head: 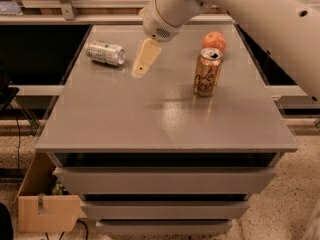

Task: Pick 7up can

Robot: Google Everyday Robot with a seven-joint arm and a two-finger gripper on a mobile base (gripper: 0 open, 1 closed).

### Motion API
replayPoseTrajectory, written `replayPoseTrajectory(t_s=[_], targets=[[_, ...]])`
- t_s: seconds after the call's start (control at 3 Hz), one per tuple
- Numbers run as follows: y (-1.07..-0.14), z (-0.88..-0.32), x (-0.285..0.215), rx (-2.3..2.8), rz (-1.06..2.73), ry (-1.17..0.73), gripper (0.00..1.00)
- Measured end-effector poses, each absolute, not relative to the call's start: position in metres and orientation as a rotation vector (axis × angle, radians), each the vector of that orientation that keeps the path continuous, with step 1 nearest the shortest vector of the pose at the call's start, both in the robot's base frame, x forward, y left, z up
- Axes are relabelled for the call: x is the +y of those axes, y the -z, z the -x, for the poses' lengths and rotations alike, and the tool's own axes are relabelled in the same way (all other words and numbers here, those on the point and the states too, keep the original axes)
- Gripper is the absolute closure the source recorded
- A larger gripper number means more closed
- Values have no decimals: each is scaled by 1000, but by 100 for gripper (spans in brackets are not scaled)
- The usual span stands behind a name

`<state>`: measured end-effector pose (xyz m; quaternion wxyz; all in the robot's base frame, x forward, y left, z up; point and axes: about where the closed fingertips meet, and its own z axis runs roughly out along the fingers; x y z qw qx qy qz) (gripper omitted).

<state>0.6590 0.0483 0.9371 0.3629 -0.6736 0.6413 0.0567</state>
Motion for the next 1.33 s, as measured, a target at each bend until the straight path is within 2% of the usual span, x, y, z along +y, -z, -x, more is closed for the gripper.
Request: replayPoseTrajectory(t_s=[1.33], targets=[[-886, -726, 141, 1536, 1830, -327, 0]])
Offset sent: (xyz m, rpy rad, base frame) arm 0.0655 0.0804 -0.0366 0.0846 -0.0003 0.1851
